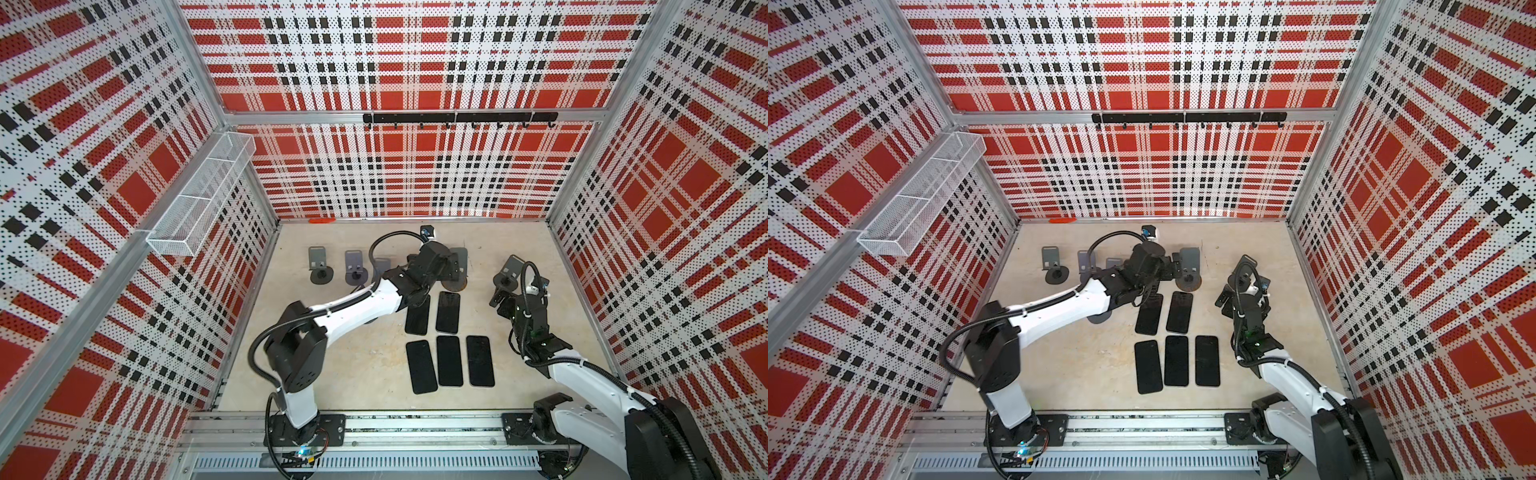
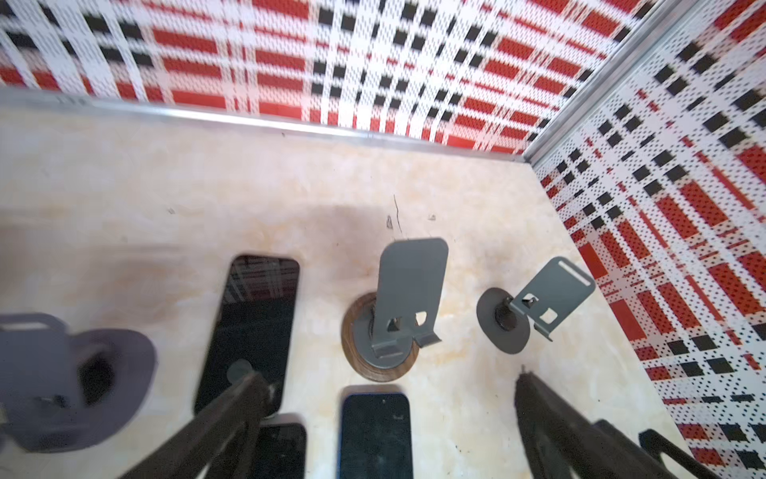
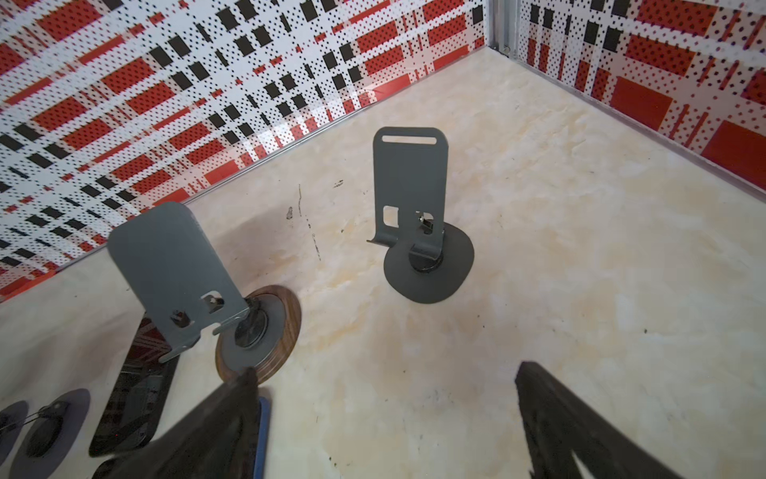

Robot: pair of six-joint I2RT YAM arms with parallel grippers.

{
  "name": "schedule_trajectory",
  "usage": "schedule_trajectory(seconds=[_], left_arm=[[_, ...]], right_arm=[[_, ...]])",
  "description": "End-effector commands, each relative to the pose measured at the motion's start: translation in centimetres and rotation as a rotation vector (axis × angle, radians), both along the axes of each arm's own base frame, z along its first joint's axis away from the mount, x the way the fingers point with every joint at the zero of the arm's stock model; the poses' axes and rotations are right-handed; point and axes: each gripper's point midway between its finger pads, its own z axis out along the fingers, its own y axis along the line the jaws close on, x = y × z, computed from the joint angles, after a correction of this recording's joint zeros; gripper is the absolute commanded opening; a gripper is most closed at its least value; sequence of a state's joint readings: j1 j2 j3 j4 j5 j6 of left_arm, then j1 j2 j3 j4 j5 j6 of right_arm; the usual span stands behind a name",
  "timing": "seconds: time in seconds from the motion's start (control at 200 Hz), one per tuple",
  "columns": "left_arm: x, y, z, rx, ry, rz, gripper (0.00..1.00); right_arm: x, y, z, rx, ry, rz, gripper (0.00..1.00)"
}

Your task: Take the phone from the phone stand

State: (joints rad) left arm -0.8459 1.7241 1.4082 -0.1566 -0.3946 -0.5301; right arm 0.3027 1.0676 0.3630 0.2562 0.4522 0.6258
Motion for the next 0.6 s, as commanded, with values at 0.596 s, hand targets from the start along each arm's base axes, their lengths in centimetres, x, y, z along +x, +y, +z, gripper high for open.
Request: schedule_trajectory(seconds=[0.596], left_arm=[[-6.0,32.1,-3.3,0.217,-0.336,0.706,0.98]], right_arm=[[-0.2,2.6,4.2,-0.146,-0.286,0.212,1.0]])
